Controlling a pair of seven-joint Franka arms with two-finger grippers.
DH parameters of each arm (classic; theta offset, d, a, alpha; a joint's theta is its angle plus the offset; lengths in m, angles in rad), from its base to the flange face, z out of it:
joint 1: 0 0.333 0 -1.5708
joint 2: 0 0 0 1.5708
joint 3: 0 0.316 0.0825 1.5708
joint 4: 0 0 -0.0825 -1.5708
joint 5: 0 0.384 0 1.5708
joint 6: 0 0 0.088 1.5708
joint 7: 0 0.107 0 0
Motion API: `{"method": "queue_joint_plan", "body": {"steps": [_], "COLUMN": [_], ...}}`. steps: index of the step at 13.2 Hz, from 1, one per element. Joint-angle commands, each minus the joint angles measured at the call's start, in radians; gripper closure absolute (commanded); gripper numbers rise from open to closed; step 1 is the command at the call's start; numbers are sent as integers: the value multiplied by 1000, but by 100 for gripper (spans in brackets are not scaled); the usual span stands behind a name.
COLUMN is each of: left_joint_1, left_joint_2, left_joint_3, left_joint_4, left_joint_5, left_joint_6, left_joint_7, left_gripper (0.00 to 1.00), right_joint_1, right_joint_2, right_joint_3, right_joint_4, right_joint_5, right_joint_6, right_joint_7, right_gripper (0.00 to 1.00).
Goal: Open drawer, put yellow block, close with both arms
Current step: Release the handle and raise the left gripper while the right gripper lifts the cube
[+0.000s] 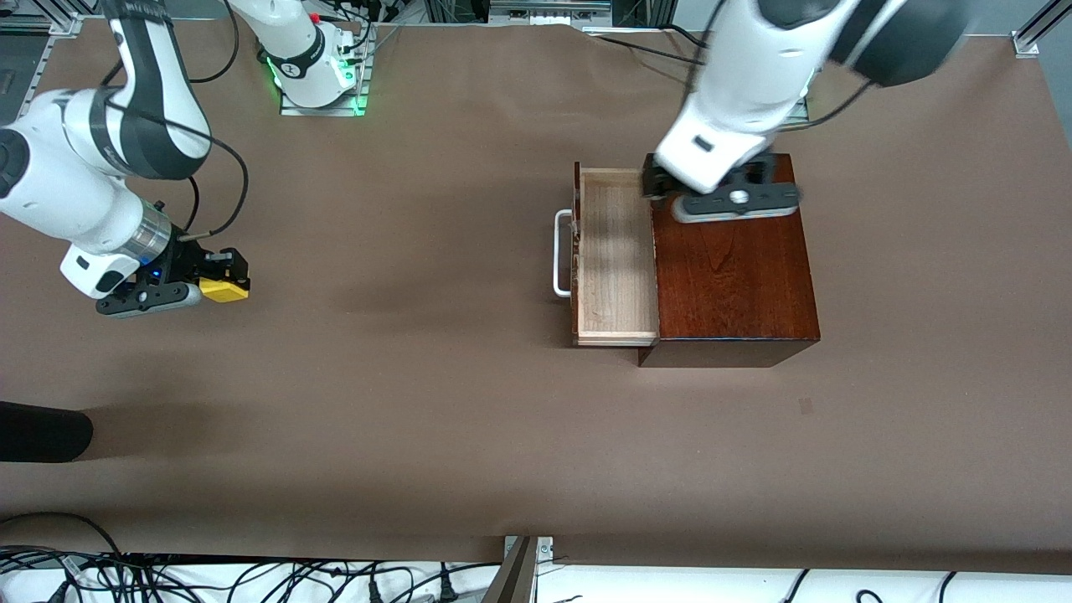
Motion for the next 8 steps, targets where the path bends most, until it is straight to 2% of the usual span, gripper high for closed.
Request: {"method": "queue_joint_plan", "body": {"steps": [1,5,8], "left_joint_1": [32,107,130], "left_joint_2": [-86,-158,-170], "left_joint_3": [79,201,248], "left_joint_4": [-97,-164,-172], "left_joint_5": [-46,-60,-60], "left_joint_6": [3,6,-2], "left_joint_7": [209,452,492], "left_gripper": [0,0,0], "right_joint_1": [-4,-4,0], "right_joint_2": [-27,-31,-28], "right_joint_3": [73,185,266], "right_joint_4": [77,142,165], "right_joint_5": [-8,-14,-28], "right_joint_6": [-115,-172,-170], "right_joint_7": [39,108,133], "right_gripper": [83,85,86]}}
